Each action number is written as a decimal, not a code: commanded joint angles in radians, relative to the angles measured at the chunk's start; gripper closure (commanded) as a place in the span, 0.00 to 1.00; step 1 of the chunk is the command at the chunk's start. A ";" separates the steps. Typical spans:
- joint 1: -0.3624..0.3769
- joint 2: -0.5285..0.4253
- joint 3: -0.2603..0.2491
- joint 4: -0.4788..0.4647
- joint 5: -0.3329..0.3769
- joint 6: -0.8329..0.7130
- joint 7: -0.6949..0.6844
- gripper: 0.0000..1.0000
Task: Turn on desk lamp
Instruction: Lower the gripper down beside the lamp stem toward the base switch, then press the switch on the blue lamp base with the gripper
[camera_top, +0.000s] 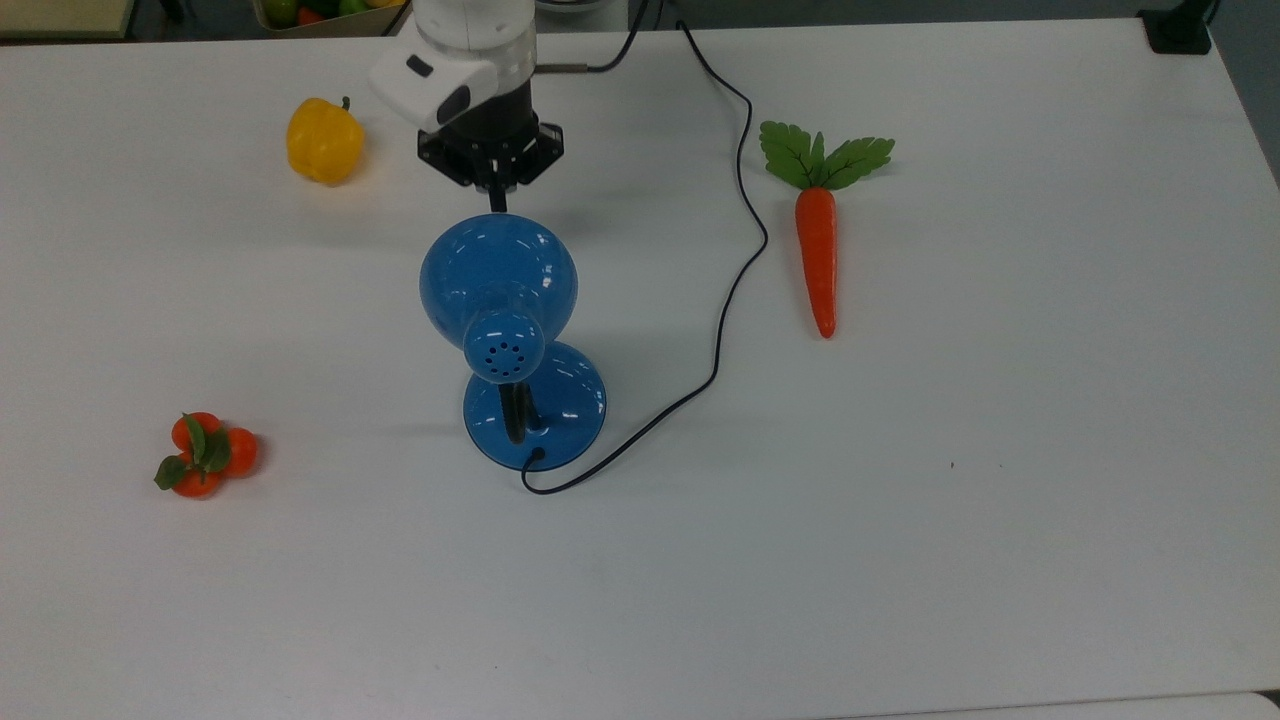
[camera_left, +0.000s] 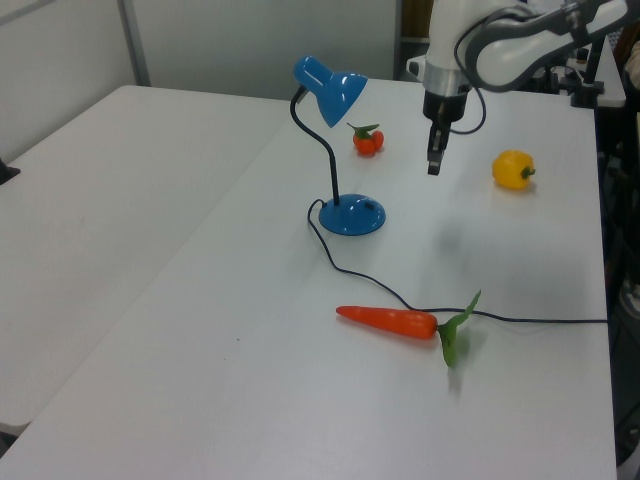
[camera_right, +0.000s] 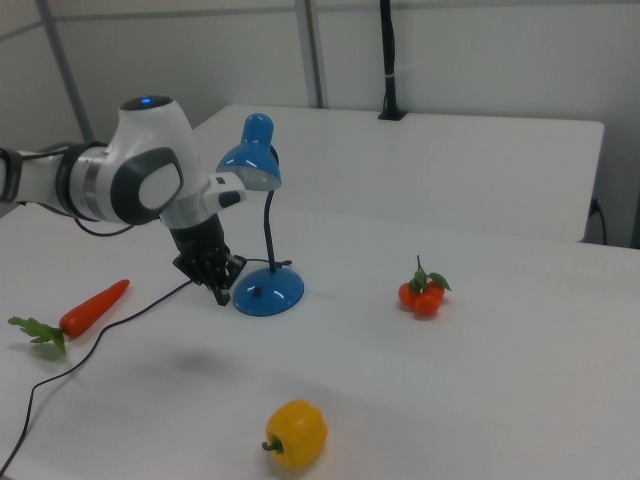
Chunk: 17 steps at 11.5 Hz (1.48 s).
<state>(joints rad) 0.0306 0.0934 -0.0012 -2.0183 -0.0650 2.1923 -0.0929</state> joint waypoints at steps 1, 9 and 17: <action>0.011 0.074 -0.011 -0.005 -0.004 0.156 -0.001 1.00; 0.020 0.209 0.000 0.013 0.004 0.535 0.084 1.00; 0.020 0.258 0.013 0.026 0.004 0.624 0.094 1.00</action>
<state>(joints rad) 0.0431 0.3311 0.0125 -2.0033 -0.0643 2.7723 -0.0196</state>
